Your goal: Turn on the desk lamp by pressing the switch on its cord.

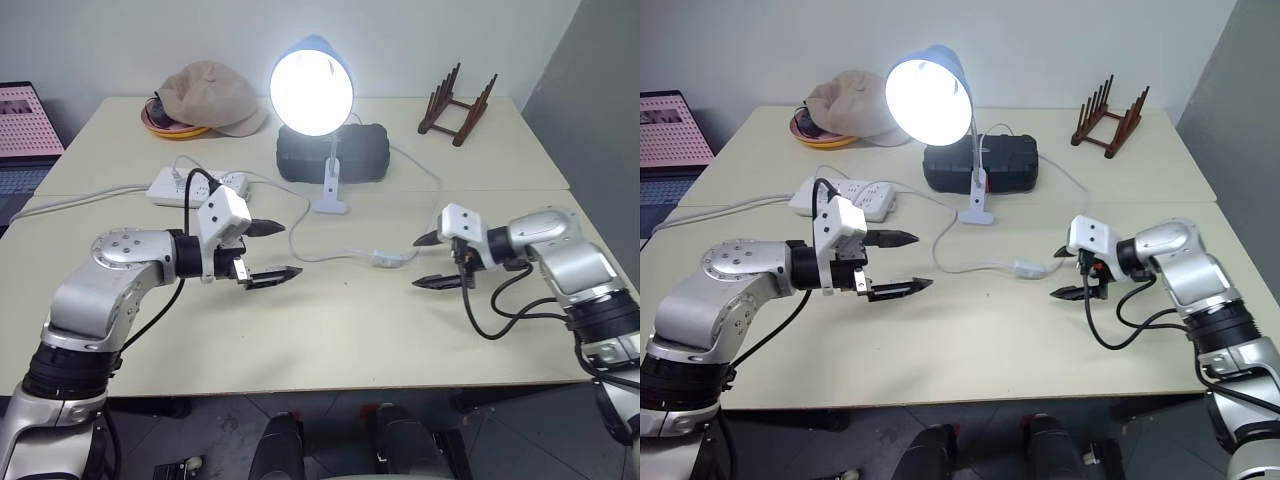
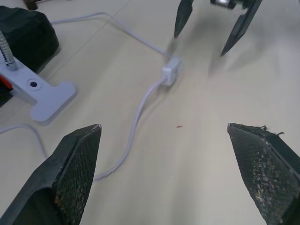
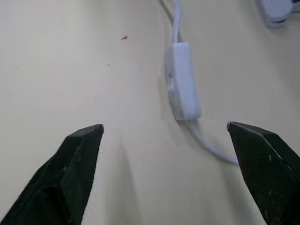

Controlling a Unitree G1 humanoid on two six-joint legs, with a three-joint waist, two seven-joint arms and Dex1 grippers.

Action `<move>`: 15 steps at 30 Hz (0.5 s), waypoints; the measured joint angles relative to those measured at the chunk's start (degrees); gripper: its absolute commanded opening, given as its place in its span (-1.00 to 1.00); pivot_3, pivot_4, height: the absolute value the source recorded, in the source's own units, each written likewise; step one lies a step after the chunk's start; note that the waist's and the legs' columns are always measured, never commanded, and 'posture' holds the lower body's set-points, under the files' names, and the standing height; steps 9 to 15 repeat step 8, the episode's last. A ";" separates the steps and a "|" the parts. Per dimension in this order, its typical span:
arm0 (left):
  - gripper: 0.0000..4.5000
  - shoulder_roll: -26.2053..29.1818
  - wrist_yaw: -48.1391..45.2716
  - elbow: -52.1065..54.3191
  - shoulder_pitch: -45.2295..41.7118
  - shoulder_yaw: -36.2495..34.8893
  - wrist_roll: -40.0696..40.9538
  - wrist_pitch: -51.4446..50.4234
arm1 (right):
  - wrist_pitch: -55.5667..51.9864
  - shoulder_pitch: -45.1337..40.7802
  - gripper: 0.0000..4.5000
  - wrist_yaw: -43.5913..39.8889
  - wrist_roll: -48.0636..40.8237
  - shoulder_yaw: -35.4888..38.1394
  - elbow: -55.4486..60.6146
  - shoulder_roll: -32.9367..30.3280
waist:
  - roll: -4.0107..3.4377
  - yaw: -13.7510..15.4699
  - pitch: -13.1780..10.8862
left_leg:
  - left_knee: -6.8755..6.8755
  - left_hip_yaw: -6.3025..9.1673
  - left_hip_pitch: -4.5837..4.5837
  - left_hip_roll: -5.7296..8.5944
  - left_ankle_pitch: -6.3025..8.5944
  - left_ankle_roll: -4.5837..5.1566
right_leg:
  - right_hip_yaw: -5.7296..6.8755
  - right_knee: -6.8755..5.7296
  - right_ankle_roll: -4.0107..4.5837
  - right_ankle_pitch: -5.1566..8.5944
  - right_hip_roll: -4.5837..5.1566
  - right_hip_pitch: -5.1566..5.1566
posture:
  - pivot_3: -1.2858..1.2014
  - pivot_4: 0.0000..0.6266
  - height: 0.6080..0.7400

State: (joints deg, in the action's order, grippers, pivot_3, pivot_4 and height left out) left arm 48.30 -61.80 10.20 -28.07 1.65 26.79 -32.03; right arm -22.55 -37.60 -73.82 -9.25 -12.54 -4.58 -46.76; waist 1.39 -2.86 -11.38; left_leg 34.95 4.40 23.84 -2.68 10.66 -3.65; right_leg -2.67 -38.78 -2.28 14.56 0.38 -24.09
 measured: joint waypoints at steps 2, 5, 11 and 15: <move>1.00 0.56 -1.14 -1.14 -1.04 0.59 -0.63 0.26 | -3.12 2.93 0.98 1.20 -1.76 3.46 5.16 -2.01 | 0.00 0.02 0.00 | 0.00 0.00 0.01 0.00 0.00 0.00 | 0.00 0.01 0.00 0.00 0.00 -0.01 | 0.03 -0.52 1.00; 1.00 1.50 -2.76 -3.77 -2.24 0.91 -2.25 1.65 | -7.95 6.26 0.98 5.52 -4.07 9.42 11.69 -2.72 | 0.00 -0.15 0.00 | 0.00 -0.02 -0.01 0.00 0.00 0.00 | -0.02 0.00 0.00 0.00 0.00 -0.01 | 0.03 -0.52 1.00; 1.00 1.78 -4.32 -6.52 -3.65 1.46 -3.72 2.95 | -14.72 10.57 0.98 9.36 -8.13 14.28 19.21 -2.73 | 0.01 -0.14 0.00 | 0.00 0.00 -0.02 -0.02 0.00 0.00 | 0.01 -0.04 0.00 0.00 -0.01 -0.02 | 0.03 -0.52 1.00; 1.00 1.78 -4.32 -6.52 -3.65 1.46 -3.72 2.95 | -14.72 10.57 0.98 9.36 -8.13 14.28 19.21 -2.73 | 0.01 -0.14 0.00 | 0.00 0.00 -0.02 -0.02 0.00 0.00 | 0.01 -0.04 0.00 0.00 -0.01 -0.02 | 0.03 -0.52 1.00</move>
